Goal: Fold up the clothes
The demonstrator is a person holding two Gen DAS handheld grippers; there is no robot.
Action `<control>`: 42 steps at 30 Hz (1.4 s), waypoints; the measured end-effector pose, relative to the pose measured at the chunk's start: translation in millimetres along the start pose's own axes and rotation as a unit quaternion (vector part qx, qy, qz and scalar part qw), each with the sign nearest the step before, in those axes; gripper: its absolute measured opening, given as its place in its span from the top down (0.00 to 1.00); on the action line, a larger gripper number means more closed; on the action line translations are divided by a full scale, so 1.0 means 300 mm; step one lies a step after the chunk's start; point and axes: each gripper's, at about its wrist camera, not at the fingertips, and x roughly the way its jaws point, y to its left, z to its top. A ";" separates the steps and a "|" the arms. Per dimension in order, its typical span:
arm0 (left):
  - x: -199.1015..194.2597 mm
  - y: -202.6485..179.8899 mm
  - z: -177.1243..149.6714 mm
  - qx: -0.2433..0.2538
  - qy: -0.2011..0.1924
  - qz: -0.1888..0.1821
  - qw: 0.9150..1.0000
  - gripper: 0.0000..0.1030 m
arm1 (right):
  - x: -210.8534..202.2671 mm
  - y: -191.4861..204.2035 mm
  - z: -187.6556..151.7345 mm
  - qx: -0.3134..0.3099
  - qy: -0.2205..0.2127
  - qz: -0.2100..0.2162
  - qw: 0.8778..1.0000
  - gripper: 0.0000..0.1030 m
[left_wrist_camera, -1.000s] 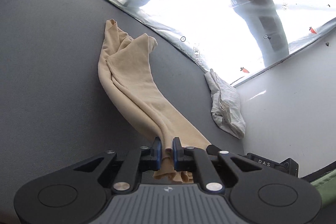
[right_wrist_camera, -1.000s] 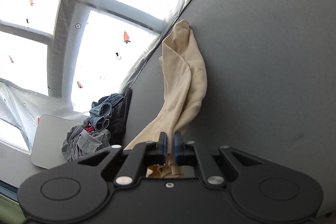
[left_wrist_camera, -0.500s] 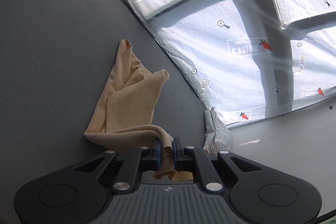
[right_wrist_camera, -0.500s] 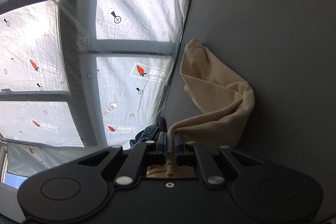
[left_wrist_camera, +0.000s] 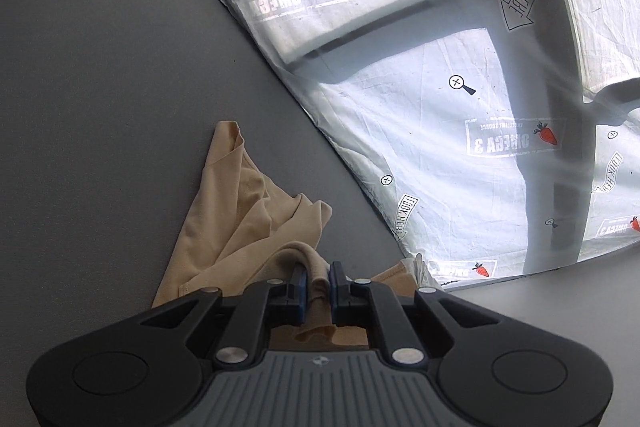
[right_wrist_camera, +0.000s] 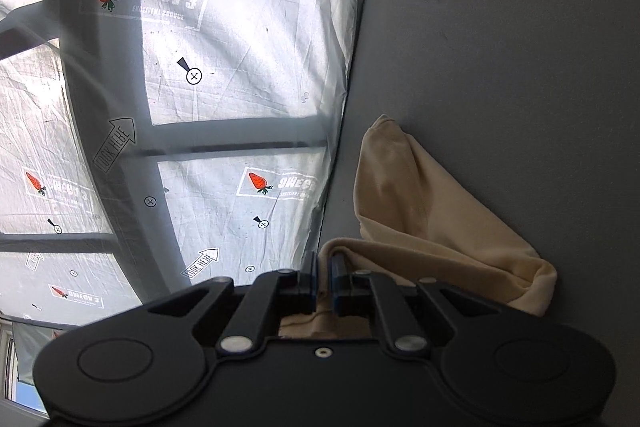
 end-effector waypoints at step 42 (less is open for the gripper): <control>0.326 0.053 0.110 0.180 -0.037 0.236 0.954 0.31 | 0.368 0.150 -0.007 -0.407 0.030 -0.246 0.879 0.21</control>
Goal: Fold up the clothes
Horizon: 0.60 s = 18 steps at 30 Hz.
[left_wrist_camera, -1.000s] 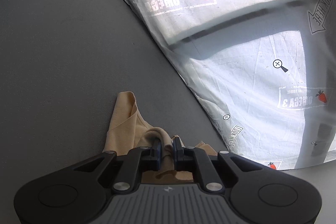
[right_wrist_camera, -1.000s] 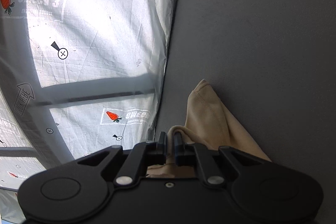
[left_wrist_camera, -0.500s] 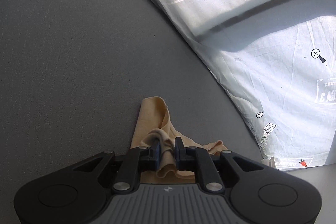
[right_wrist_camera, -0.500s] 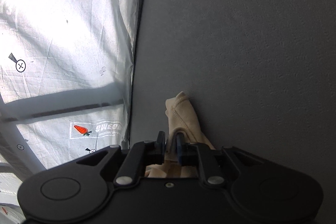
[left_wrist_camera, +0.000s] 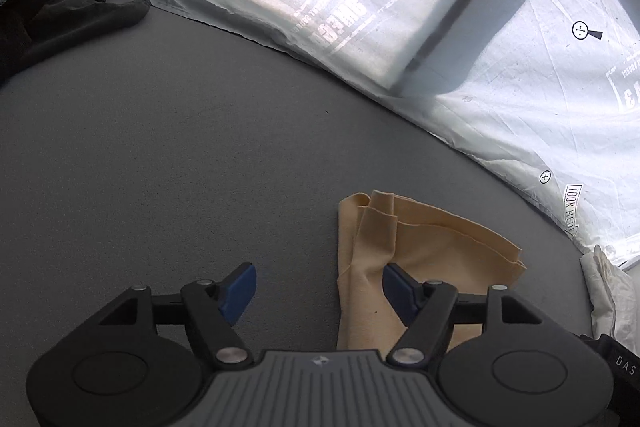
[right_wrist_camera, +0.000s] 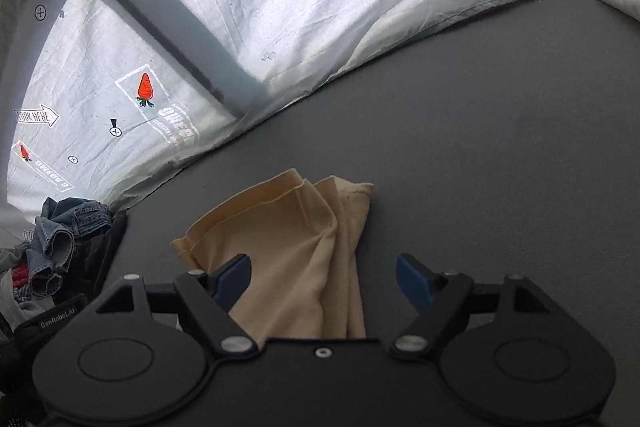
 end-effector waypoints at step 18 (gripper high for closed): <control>0.178 -0.084 -0.038 0.093 0.023 -0.007 0.995 0.28 | 0.183 0.032 0.043 -0.086 0.026 -0.031 0.995 0.28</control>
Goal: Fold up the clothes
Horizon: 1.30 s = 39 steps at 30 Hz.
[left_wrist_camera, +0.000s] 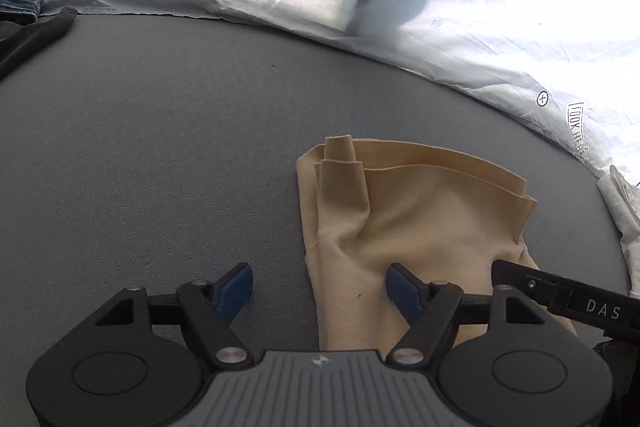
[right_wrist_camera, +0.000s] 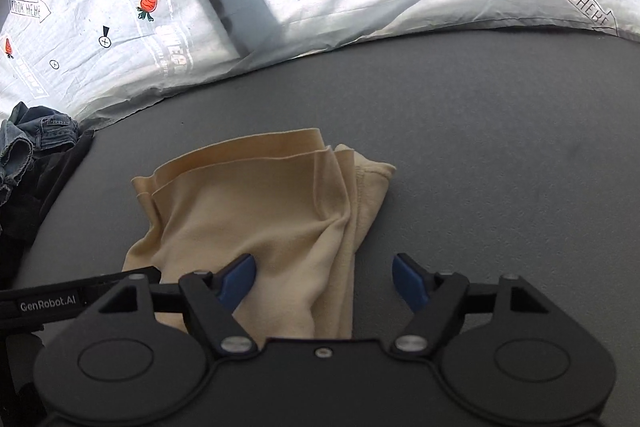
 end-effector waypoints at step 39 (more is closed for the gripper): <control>-0.663 -0.141 -0.233 0.037 -0.137 -0.200 0.970 0.83 | -0.692 0.463 -0.276 -0.106 -0.174 -0.052 0.978 0.79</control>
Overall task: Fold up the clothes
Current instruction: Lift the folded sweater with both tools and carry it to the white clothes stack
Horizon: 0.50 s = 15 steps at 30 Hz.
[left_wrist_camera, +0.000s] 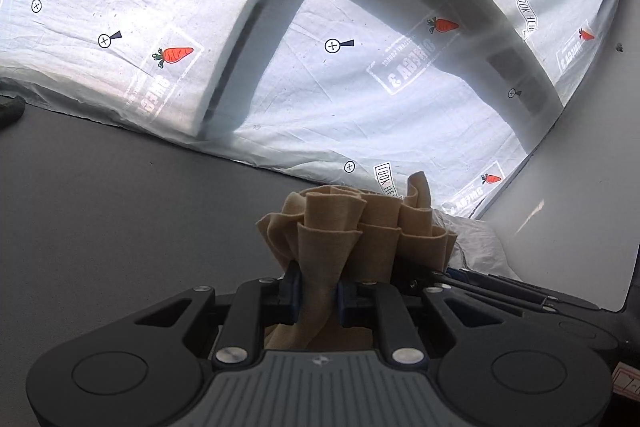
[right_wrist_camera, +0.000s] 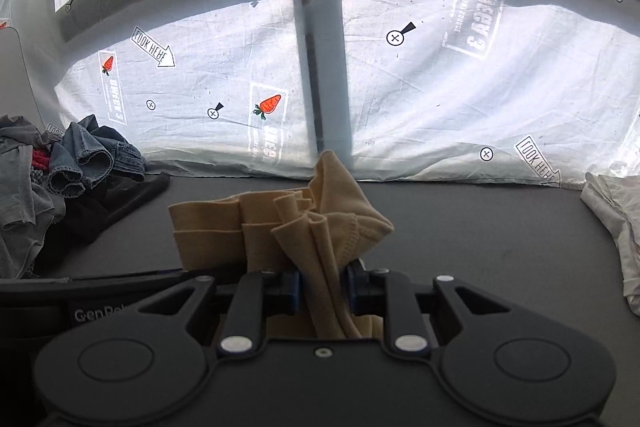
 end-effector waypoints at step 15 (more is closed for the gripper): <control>-0.075 -0.281 -0.140 0.023 0.013 -0.087 0.996 0.83 | -0.350 -0.148 -0.113 0.047 -0.026 -0.068 0.996 0.79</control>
